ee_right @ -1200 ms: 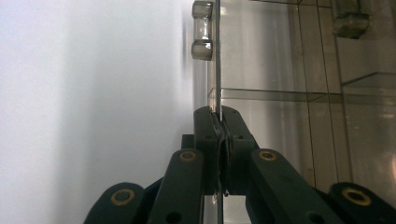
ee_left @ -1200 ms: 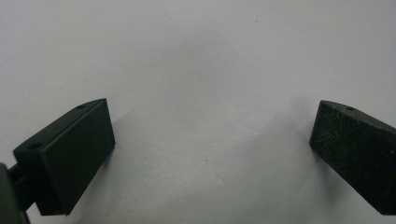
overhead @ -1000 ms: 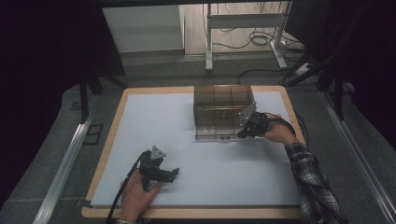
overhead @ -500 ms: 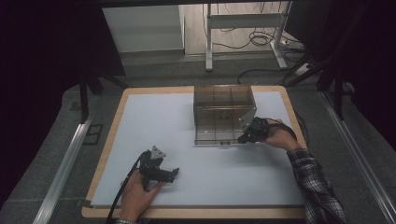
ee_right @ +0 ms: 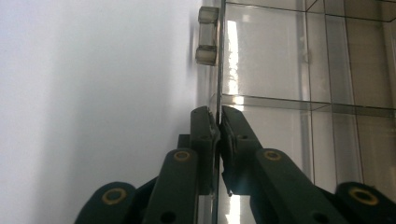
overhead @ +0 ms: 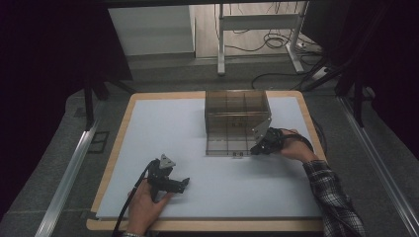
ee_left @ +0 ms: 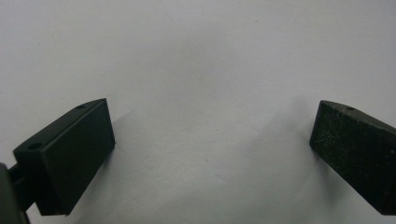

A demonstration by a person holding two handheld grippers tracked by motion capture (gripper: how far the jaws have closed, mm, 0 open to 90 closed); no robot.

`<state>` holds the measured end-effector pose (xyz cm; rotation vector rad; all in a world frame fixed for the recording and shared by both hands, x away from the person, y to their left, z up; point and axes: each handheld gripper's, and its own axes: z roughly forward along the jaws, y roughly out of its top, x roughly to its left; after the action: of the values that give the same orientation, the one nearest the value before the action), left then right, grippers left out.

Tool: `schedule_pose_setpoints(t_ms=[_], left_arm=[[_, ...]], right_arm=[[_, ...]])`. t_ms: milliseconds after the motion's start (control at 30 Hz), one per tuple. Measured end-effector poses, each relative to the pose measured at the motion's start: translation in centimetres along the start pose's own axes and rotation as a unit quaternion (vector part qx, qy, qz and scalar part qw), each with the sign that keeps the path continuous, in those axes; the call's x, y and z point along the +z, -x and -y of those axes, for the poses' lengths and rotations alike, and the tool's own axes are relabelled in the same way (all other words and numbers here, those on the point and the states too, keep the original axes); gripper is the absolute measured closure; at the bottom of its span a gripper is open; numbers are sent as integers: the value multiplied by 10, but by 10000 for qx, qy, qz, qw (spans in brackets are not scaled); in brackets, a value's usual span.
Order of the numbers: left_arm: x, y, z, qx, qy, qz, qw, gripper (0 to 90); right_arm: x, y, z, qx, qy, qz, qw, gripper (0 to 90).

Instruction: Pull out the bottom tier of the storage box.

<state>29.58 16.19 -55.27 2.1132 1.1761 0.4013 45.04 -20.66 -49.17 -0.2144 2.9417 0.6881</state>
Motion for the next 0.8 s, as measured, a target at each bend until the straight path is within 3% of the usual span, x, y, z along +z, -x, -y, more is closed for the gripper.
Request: schedule_pose_setpoints(t_ms=[800], left_arm=[[0, 0, 0, 0, 0, -1, 10000, 0]], right_arm=[[-7, -10, -8, 81, 284, 190, 9994, 715]])
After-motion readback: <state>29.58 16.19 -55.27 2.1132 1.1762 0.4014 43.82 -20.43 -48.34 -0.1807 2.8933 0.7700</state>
